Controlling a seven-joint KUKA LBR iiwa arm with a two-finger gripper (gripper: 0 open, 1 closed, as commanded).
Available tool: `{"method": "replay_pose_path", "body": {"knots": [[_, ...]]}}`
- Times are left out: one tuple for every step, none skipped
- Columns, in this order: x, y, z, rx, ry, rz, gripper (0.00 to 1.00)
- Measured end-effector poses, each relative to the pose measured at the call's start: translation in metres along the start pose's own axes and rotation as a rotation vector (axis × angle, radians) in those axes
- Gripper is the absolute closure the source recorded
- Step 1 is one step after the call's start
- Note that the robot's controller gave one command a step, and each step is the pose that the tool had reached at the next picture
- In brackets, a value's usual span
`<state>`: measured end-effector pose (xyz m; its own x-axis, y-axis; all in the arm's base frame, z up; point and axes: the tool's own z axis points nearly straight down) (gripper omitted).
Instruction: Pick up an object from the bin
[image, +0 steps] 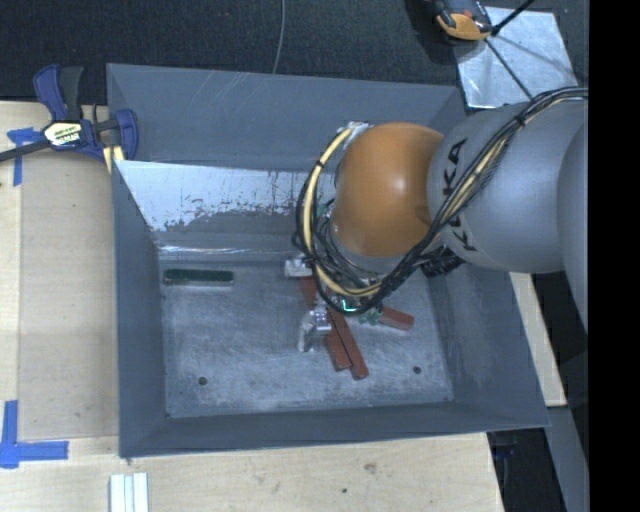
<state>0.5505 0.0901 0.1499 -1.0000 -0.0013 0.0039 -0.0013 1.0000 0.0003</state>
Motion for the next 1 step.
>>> {"method": "replay_pose_path", "body": {"knots": [[-0.0019, -0.0003, -0.0032, -0.001, -0.007, 0.002, 0.0]]}}
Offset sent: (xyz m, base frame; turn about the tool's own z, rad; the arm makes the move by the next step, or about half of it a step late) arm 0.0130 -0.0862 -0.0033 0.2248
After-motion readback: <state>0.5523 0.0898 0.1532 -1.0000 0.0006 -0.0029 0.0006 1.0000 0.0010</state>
